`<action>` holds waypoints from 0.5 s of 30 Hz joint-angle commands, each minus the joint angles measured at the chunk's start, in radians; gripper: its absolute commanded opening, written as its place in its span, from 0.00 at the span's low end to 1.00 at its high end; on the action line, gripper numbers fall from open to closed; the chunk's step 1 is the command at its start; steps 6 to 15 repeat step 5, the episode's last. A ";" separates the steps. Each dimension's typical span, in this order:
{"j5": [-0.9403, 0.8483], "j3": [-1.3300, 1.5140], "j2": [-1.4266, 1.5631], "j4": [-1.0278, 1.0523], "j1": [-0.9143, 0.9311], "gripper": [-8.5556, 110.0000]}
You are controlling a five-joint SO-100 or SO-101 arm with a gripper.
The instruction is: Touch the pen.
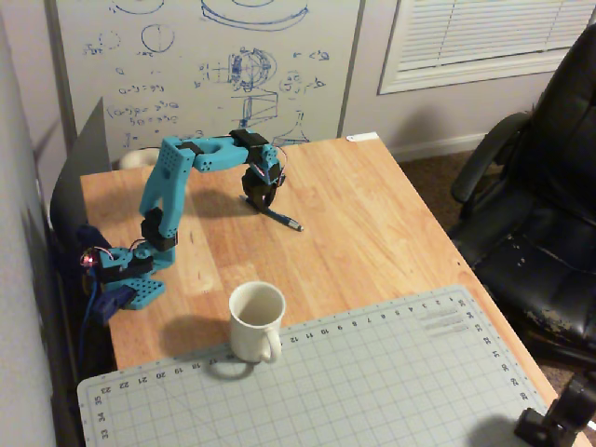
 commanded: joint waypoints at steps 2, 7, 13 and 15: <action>0.006 -0.081 0.015 -0.011 0.005 0.08; 0.006 -0.081 0.015 -0.011 -0.002 0.08; 0.006 -0.081 0.015 -0.011 -0.002 0.08; 0.006 -0.081 0.015 -0.011 -0.002 0.08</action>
